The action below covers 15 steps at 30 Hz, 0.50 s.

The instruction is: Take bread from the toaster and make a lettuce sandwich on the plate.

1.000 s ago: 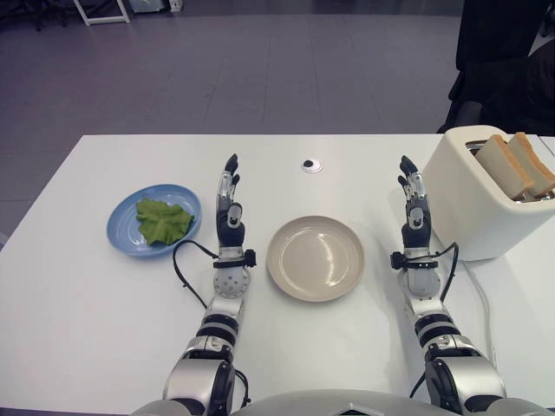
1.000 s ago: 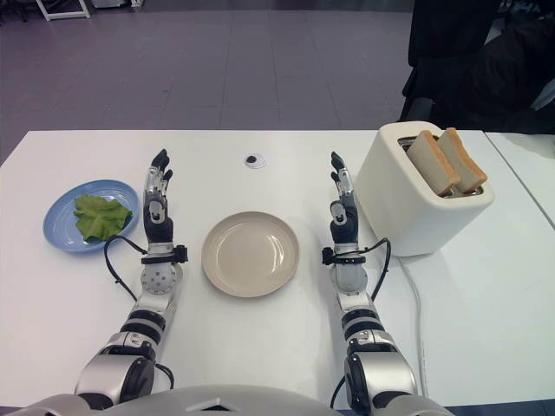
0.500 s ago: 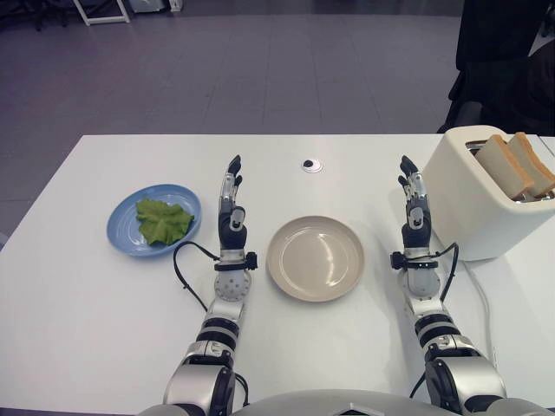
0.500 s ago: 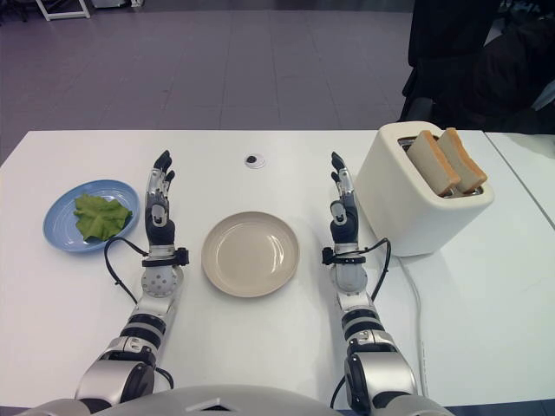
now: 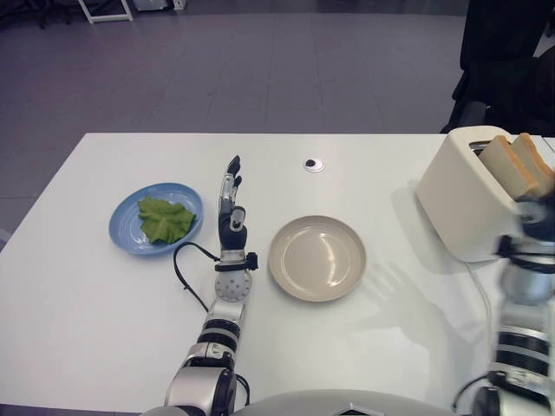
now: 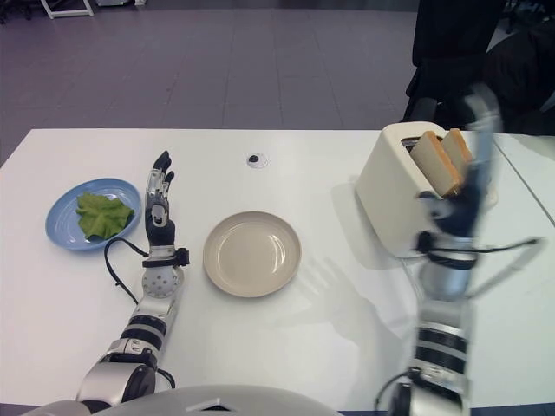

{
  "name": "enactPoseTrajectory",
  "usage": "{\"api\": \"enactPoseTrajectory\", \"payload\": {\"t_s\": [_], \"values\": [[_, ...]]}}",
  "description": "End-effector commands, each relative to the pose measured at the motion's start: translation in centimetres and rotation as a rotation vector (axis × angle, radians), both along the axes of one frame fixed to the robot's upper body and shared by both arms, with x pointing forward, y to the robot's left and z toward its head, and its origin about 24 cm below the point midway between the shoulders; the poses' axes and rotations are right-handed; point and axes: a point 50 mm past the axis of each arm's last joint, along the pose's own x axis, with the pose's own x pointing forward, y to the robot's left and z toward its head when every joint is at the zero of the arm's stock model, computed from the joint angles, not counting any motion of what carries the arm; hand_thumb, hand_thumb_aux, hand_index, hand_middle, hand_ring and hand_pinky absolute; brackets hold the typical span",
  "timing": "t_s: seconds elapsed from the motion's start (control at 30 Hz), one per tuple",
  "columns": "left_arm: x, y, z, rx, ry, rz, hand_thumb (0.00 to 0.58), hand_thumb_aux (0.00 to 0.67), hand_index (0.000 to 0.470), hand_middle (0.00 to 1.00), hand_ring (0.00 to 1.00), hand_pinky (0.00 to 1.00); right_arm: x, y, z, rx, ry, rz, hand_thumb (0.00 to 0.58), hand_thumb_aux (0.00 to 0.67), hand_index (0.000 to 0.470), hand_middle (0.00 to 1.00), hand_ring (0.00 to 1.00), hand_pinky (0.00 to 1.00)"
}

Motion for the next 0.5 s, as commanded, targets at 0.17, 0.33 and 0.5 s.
{"api": "enactPoseTrajectory", "payload": {"t_s": [0.17,0.33,0.5], "values": [[-0.4,-0.1,-1.2,0.000,0.056,0.022,0.000,0.000,0.000,0.00,0.00,0.00,2.1,-8.2,-3.7,-0.043,0.491,-0.416,0.000,0.000,0.000,0.00,0.00,0.00],[-0.5,0.4,-1.2,0.003,0.058,0.041,0.000,0.000,0.000,0.00,0.00,0.00,4.0,-8.0,-5.9,-0.069,0.644,-0.393,0.000,0.000,0.000,0.00,0.00,0.00],[-0.6,0.6,-1.2,0.002,0.053,0.052,0.000,0.000,0.000,0.00,0.00,0.00,5.2,-8.2,-6.3,-0.068,0.715,-0.381,0.000,0.000,0.000,0.00,0.00,0.00]]}}
